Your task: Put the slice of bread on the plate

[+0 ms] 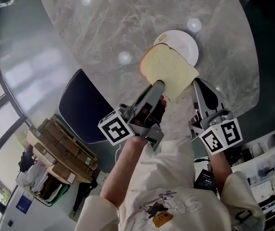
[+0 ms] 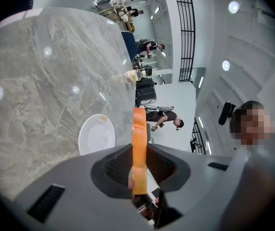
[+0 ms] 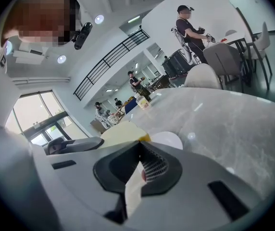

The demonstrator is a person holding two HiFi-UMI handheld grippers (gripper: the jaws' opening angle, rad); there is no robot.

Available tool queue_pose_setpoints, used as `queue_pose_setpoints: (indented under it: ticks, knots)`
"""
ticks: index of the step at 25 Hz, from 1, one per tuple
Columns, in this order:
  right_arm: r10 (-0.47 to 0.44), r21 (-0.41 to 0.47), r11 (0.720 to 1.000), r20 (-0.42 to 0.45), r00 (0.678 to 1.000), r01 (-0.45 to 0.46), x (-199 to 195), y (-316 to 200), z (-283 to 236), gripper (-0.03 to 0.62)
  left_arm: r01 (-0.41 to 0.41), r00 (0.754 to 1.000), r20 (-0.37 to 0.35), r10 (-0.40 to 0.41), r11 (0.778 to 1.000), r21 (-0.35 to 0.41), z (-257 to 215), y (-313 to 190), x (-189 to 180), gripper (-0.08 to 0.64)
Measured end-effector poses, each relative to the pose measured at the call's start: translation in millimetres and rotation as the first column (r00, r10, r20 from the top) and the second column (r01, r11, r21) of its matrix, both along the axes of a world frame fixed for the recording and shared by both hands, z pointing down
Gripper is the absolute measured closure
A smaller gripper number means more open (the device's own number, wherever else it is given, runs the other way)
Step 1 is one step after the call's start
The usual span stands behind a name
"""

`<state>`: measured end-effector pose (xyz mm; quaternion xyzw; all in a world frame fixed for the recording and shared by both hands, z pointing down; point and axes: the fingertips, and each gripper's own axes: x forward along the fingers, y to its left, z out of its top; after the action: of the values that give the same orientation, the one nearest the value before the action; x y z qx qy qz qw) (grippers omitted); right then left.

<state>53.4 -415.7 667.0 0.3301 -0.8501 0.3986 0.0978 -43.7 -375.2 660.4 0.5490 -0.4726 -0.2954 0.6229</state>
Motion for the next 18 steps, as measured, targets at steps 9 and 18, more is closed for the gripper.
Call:
queue_pose_setpoints:
  ticks: [9, 18]
  knots:
    - [0.021, -0.043, 0.999, -0.031, 0.999, -0.022, 5, -33, 66, 0.586, 0.010, 0.999, -0.051, -0.015, 0.996, -0.087, 71, -34, 9, 0.468]
    - [0.033, -0.056, 0.998, -0.032, 0.999, -0.034, -3, -30, 62, 0.588, 0.040, 0.995, -0.080, -0.059, 0.975, -0.220, 92, -26, 13, 0.466]
